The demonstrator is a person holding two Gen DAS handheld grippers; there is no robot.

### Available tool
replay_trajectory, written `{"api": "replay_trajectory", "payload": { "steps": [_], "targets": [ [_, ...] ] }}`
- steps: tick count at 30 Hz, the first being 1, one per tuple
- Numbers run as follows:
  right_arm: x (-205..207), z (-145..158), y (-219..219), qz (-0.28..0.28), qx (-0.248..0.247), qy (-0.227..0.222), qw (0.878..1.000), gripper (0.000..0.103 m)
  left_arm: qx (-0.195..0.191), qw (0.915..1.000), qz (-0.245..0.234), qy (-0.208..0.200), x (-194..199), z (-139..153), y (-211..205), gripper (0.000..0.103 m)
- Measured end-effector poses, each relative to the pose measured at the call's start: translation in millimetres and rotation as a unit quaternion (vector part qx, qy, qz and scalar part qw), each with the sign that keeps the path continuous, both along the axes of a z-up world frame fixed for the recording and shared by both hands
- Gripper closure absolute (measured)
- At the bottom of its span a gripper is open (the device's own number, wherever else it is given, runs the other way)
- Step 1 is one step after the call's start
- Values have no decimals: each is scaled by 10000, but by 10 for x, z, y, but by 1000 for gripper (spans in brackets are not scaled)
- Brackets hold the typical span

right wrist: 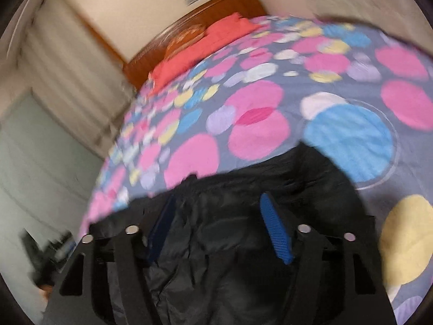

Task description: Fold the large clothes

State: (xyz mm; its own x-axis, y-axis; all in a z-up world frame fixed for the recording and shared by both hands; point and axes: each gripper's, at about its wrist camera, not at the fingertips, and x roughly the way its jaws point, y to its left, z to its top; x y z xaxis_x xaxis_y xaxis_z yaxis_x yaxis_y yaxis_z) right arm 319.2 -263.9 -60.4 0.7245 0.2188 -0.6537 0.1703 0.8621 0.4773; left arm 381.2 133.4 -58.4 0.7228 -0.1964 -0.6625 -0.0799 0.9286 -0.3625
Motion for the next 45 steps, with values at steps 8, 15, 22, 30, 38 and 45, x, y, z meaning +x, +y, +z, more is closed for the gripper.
{"api": "replay_trajectory", "payload": {
  "steps": [8,15,22,30,38,45],
  "targets": [
    [441,-220,1075,693,-1570,76,9851,46,1178,9915,-559,-15,237,-298,-961,36],
    [696,-623,1211,761,-2029,415,9754,46,1642,9849,-410,377,561,-738,-1078,25],
    [692,-807,1282,646,-2245,368,9716,46,2248,9735,-313,265,578,-939,-1261,22],
    [699,-835,1296,595,-2297,304,9710,46,2432,9691,-284,286,613,-1015,-1313,22],
    [401,-269,921,423,-2005,41,9788,46,1798,9831,-227,258,358,-520,-883,23],
    [323,-323,363,-115,-2822,378,9585,46,1912,9803,363,327,355,-548,-426,23]
  ]
}}
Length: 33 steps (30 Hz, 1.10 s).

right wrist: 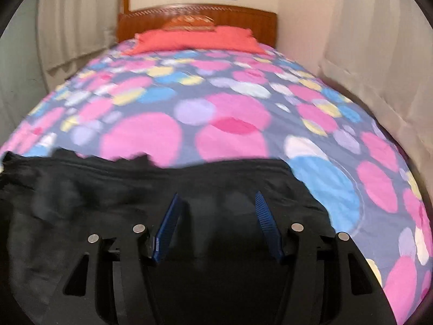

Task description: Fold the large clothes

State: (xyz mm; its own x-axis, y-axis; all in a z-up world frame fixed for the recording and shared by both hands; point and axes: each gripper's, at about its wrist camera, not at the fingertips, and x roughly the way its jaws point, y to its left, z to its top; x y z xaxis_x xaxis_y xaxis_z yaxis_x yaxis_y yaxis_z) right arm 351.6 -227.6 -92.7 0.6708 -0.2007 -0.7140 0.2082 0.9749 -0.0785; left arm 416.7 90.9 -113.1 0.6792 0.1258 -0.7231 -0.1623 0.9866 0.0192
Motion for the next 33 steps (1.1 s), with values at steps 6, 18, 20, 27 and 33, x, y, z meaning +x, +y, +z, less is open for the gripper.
{"api": "replay_trajectory", "payload": {
  "steps": [6,18,20,27,33],
  "targets": [
    [119,-437,-111,-61,145,332,9993,42,256,9992,52,293,122,-376,-26,18],
    [-81,-301,-298,-230,863,325,9955,39,-345,9982,9,494,39,-288,160,16],
    [-349,-149,-343,-243,1013,266,9942,36,-684,9970,51,360,-180,-165,300,16],
    [-1543,49,-662,-674,1168,-35,9909,28,-1336,9876,819,3,-1256,-62,862,16],
    [-2376,-280,-937,-1291,2021,4,9708,28,-2467,9624,1131,98,-2010,-372,1026,15]
  ]
}}
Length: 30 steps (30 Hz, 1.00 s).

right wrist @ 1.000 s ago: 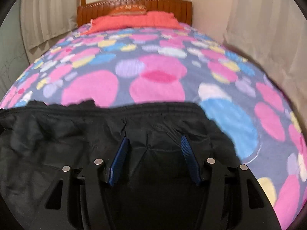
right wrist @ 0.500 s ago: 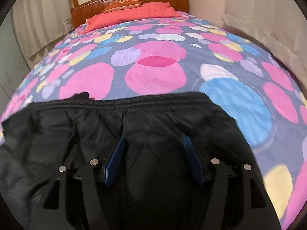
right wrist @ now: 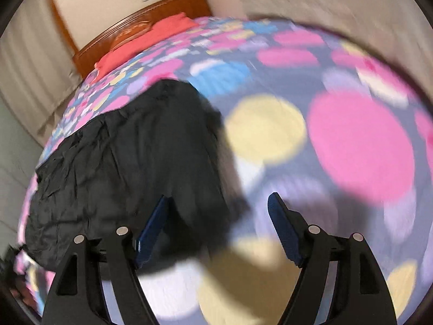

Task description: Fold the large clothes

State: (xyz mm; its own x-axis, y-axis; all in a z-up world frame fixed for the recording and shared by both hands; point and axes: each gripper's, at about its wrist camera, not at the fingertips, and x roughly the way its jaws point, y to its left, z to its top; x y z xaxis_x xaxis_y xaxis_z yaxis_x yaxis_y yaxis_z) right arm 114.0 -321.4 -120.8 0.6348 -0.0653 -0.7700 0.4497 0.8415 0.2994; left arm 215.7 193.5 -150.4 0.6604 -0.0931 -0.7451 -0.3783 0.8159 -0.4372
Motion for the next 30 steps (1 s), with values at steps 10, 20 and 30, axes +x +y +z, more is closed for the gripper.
{"api": "replay_trajectory", "payload": {
  "steps": [10,20,30],
  "targets": [
    [283,-302,118,-154,1214,-364,9918,28,-129,9997,-3,-184,205,-150,-214,8],
    [306,-307,142,-210,1410,-641,9877,76,333,9987,-138,-350,255,-54,-390,77],
    [-149,-272,168,-53,1402,-617,9882,77,220,9988,-267,-341,-327,9,-286,79]
  ]
}}
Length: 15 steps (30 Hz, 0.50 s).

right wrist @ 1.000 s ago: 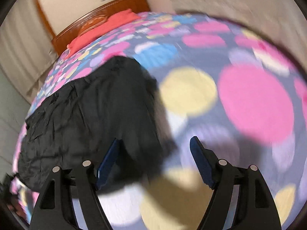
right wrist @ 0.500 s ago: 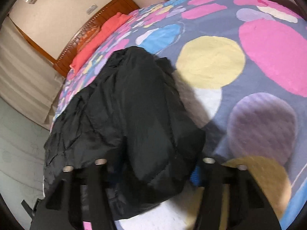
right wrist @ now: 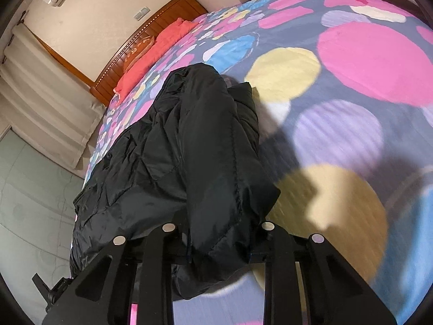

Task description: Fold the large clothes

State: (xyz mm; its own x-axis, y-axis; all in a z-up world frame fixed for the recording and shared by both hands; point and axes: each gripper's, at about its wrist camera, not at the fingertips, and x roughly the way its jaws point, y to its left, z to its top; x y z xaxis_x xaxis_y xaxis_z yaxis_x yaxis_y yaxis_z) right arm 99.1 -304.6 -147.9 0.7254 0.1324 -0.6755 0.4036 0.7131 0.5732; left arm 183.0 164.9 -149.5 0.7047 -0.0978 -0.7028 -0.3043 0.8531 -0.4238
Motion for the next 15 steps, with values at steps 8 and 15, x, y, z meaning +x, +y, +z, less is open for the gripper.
{"api": "replay_trajectory", "payload": {
  "steps": [8,15],
  "targets": [
    [-519,13,33,144,-12,62,9999,77,16,9999,-28,139,-619,2,44,79],
    [-887,-2,42,196,26,83,9998,77,97,9997,-59,206,-1051,-1,44,79]
  ]
}}
